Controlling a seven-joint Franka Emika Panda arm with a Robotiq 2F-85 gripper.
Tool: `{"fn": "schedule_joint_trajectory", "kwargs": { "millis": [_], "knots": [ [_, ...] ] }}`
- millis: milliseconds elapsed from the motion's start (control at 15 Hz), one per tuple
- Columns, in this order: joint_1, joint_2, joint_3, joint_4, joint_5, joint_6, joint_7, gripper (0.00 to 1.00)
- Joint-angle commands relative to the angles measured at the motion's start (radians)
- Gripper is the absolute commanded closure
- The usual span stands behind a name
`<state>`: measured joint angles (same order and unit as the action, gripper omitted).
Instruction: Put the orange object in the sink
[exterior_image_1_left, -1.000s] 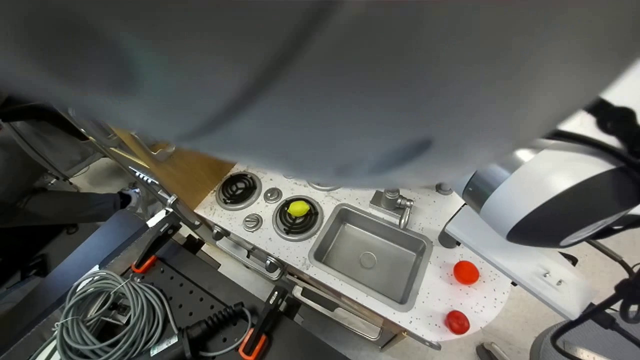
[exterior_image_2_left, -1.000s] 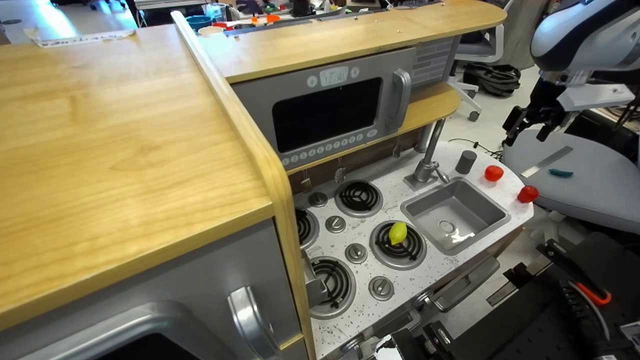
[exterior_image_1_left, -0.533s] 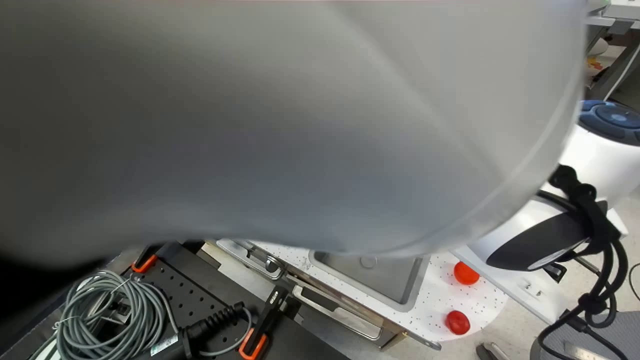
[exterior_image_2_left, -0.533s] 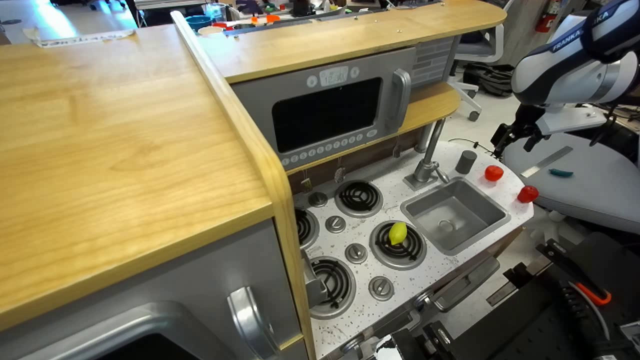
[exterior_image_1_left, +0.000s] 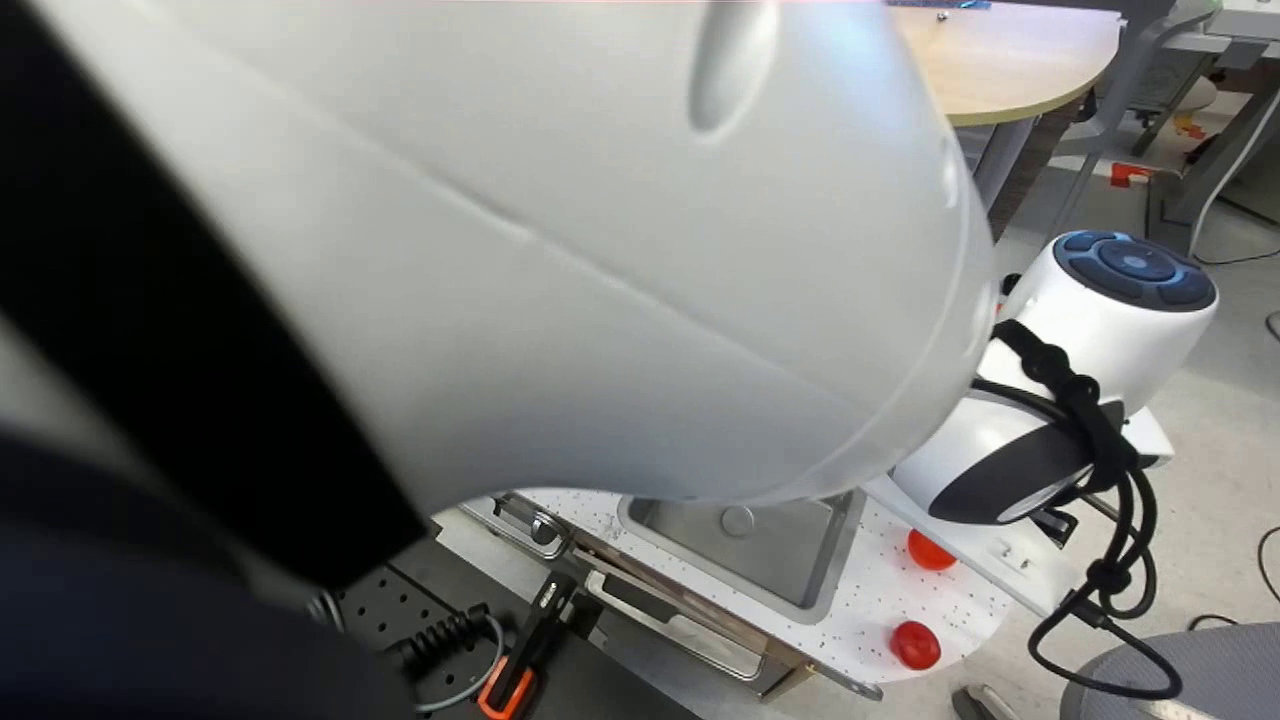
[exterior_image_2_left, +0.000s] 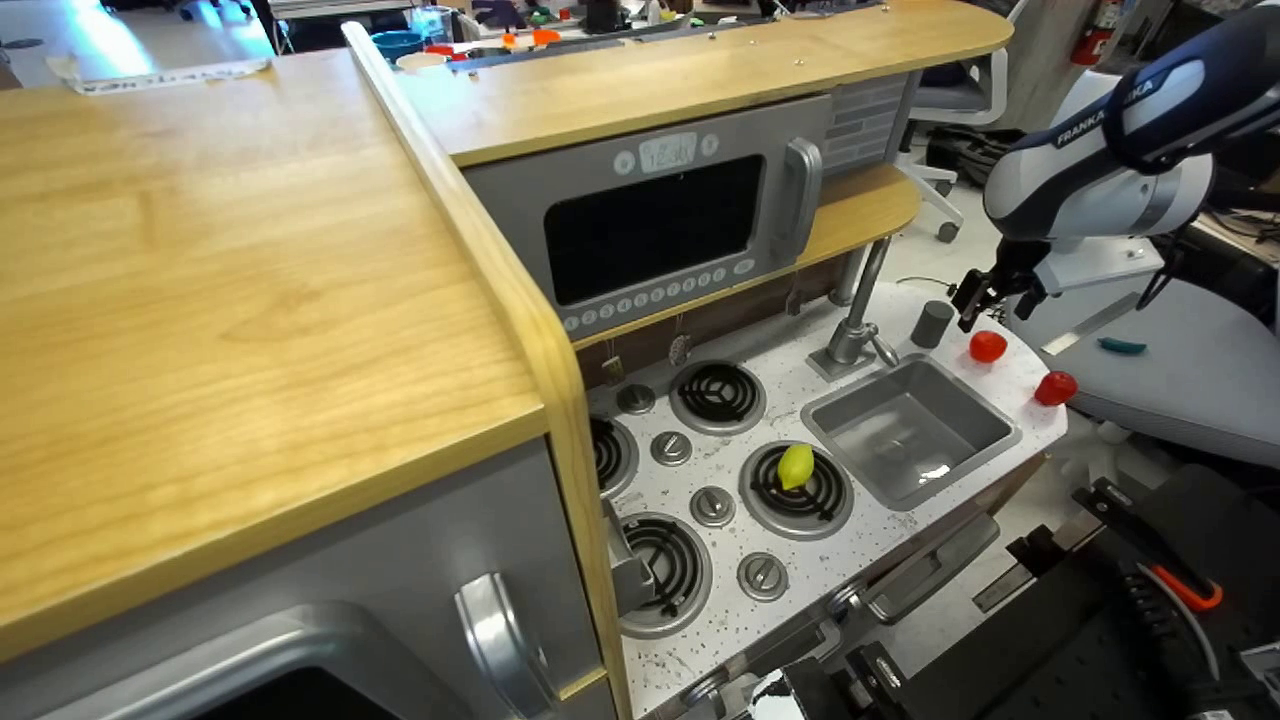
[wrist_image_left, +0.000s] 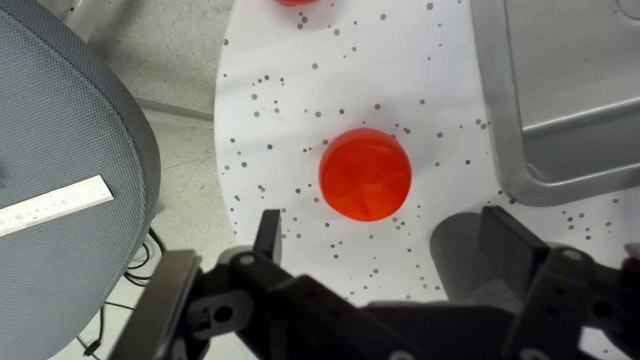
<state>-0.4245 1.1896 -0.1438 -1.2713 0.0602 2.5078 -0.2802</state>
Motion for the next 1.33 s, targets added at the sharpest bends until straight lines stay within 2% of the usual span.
{"fn": "schedule_joint_trajectory", "kwargs": {
  "millis": [0,800,867,933,1267],
  "knots": [
    [0.010,0.060,-0.002,0.080,-0.035,-0.027,0.026,0.00],
    [0.026,0.147,-0.040,0.156,-0.100,-0.072,0.085,0.00],
    [0.029,0.150,-0.038,0.159,-0.100,-0.080,0.090,0.25],
    [0.033,0.152,-0.039,0.162,-0.101,-0.085,0.096,0.26],
    [0.048,0.144,-0.034,0.174,-0.111,-0.090,0.102,0.66]
  ]
}}
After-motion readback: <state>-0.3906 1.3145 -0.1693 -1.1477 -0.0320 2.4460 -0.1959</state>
